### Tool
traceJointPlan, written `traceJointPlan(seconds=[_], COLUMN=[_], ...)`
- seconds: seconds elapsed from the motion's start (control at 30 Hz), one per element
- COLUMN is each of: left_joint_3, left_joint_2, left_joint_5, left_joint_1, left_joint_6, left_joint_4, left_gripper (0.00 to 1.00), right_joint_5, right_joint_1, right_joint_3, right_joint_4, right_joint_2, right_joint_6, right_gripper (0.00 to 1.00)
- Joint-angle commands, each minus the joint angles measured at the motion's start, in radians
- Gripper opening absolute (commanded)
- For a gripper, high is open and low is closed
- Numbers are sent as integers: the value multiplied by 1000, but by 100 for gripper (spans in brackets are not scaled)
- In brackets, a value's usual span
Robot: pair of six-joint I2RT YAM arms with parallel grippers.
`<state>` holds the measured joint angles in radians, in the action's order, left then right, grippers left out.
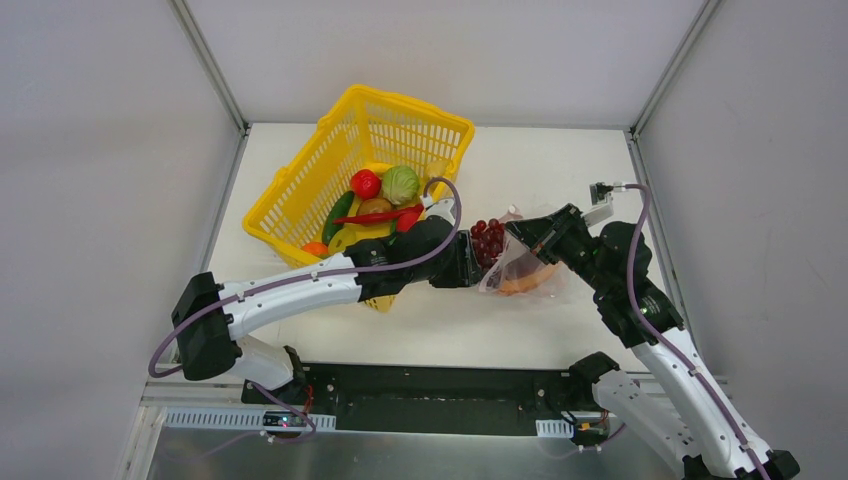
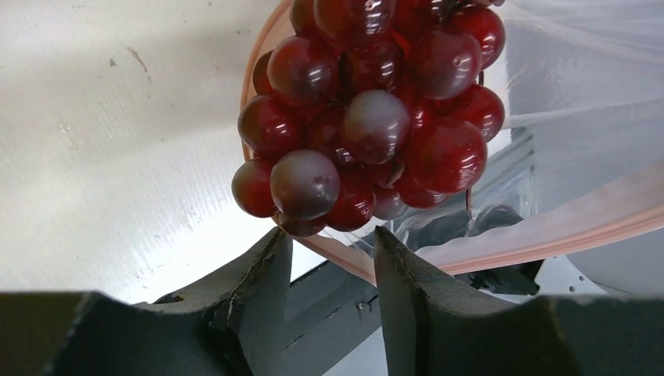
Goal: Place the food in the zip-top bag and seal the zipper
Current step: Place the fake fruit in the zipper food storage bag.
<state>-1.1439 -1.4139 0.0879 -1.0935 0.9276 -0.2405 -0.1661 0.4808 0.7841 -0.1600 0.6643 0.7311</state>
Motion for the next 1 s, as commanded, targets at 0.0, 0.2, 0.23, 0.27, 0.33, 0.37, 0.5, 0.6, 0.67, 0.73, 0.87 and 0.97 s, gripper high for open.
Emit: traceJointPlan(seconds=[0.0,0.2,0.23,0.27,0.33,0.37,0.5,0.6,0.67,0.73,0.87,0.97], left_joint_3=[-31,-39,-41,-43,-51,-54,-79,-144,-205,-249,-298,-329], left_joint_2=[2,-30,-33,-35,-38,-38,-28,-11,3,20,31,23], left_joint_5=[17,29,33,36,48,58,115,189,266,309,332,381], left_joint_1=[-5,-5,-5,-5,-6,-5,-6,-12,-23,-32,-59,-84], left_joint_6=[2,-9,-13,-19,-30,-36,-68,-145,-229,-311,-445,-497], left_joint_4=[-17,-5,-5,-6,-11,-14,-33,-104,-164,-179,-160,-190], left_gripper=[41,20,16,10,1,0,0,0,0,0,0,0], right_joint_5=[8,-5,-4,-3,-1,-1,-9,-17,-16,-12,-1,75], right_joint_1=[-4,-4,-4,-4,-5,-4,-5,-5,-4,-4,-4,-4], right_joint_3=[29,32,30,28,27,27,26,22,16,11,20,31], right_joint_4=[86,86,87,85,80,78,72,62,57,54,49,-2], right_joint_2=[-14,-16,-19,-20,-25,-26,-29,-29,-35,-41,-35,-26], right_joint_6=[1,5,4,4,2,0,-5,-16,-29,-40,-62,-71], right_gripper=[0,0,0,0,0,0,0,0,0,0,0,0])
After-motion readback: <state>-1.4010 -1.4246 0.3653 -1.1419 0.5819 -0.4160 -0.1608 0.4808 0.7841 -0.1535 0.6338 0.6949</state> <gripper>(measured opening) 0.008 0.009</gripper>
